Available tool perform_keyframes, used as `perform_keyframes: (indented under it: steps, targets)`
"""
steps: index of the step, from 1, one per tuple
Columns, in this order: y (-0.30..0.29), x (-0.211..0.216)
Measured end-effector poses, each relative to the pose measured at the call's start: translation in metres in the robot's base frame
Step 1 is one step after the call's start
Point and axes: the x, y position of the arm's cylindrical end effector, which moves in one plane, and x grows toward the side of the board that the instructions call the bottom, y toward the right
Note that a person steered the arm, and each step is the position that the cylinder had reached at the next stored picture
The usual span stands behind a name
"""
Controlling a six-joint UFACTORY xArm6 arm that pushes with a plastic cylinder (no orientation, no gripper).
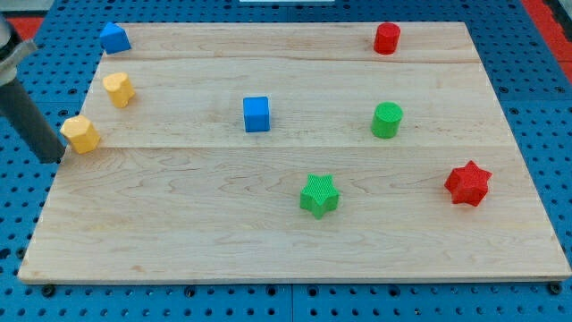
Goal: Move the cube towards the triangle
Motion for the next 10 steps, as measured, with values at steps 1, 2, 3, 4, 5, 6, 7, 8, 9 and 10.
perform_keyframes:
  steps: [1, 2, 3, 4, 5, 6, 7, 8, 9, 10]
  targets:
    - [0.067, -0.021]
    - [0.091, -0.023]
    - [0.069, -0.049]
    - [0.084, -0.036]
    - [0.155, 0.015]
    - [0.225, 0.017]
    - [0.276, -0.032]
    - [0.261, -0.108]
    - [0.2, -0.163]
    - [0.24, -0.133]
